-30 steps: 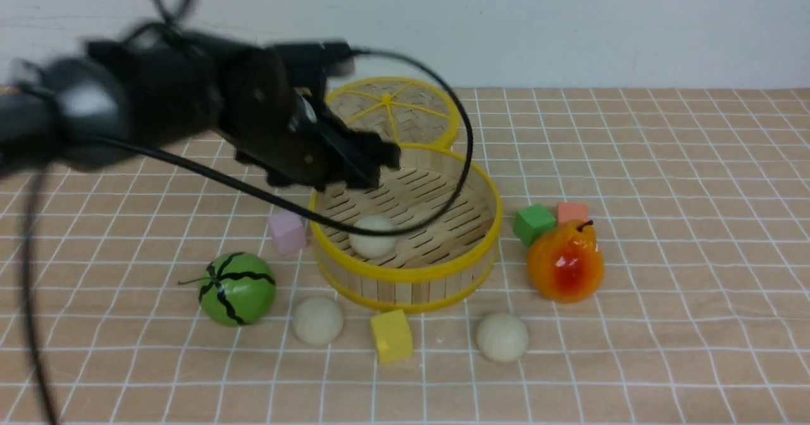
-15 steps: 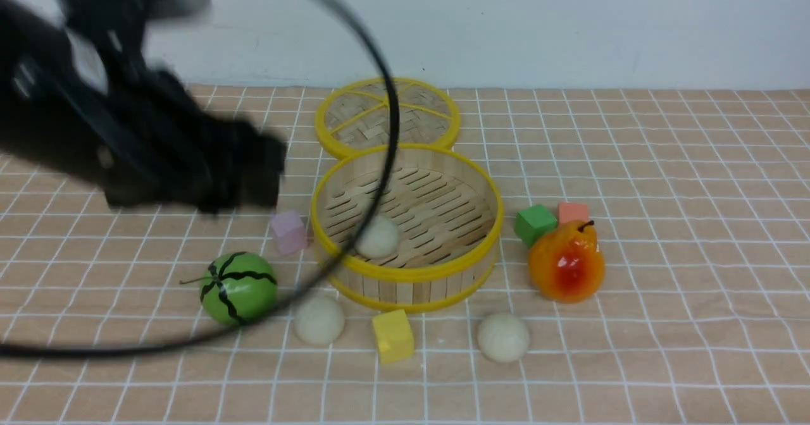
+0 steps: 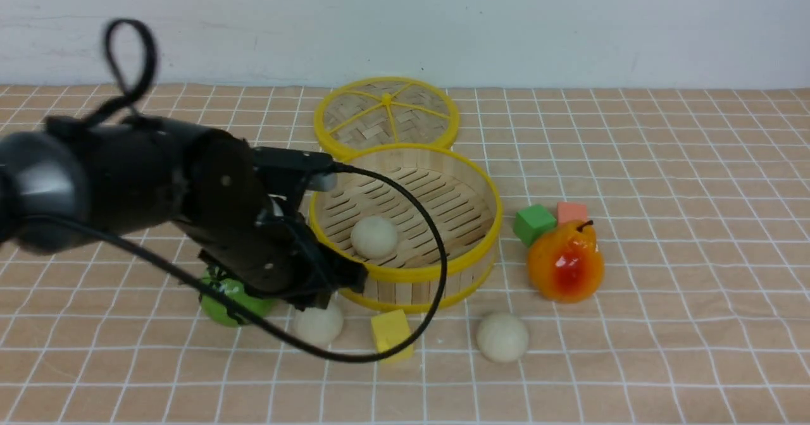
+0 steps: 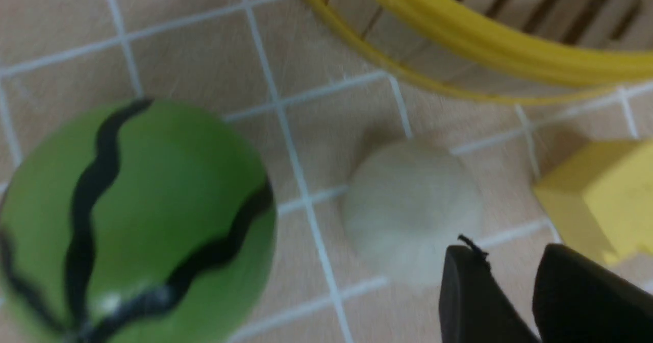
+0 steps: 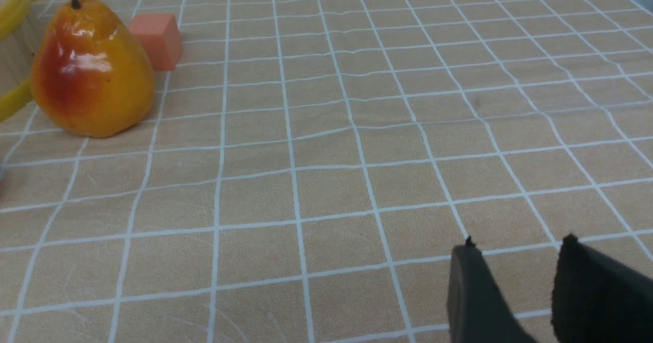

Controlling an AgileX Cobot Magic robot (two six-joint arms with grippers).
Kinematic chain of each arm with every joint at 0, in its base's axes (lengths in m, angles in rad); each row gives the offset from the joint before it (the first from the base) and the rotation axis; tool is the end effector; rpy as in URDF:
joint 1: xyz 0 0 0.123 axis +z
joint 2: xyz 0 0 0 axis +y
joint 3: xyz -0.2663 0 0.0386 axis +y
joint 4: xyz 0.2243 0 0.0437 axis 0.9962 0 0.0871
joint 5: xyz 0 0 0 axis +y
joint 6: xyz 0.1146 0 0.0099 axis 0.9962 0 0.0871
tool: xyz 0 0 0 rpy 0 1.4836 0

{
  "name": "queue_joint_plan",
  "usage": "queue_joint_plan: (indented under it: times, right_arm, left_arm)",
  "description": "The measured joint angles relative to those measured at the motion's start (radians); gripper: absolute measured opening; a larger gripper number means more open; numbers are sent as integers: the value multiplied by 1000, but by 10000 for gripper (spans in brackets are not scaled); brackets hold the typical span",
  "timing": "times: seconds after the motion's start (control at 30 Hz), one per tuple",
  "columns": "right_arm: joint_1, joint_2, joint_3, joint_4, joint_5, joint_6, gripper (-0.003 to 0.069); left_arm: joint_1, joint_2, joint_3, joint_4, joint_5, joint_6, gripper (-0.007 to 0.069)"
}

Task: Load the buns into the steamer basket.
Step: Use the left arm to grab a steamed stuffed bun

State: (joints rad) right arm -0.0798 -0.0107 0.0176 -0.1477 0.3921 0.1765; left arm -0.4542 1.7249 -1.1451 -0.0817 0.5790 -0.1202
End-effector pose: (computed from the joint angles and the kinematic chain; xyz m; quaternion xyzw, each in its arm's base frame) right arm 0.0666 -0.0118 0.1660 0.0648 0.8044 -0.0345 0.5895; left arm 0.3084 -0.1563 0.1930 0.1337 0.9593 -0.0988 0.2282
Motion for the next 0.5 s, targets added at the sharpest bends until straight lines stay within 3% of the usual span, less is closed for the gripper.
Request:
queue_joint_plan:
  times: [0.5]
  right_arm:
    - [0, 0, 0, 0, 0, 0, 241]
  left_arm:
    - [0, 103, -22, 98, -56, -81, 200]
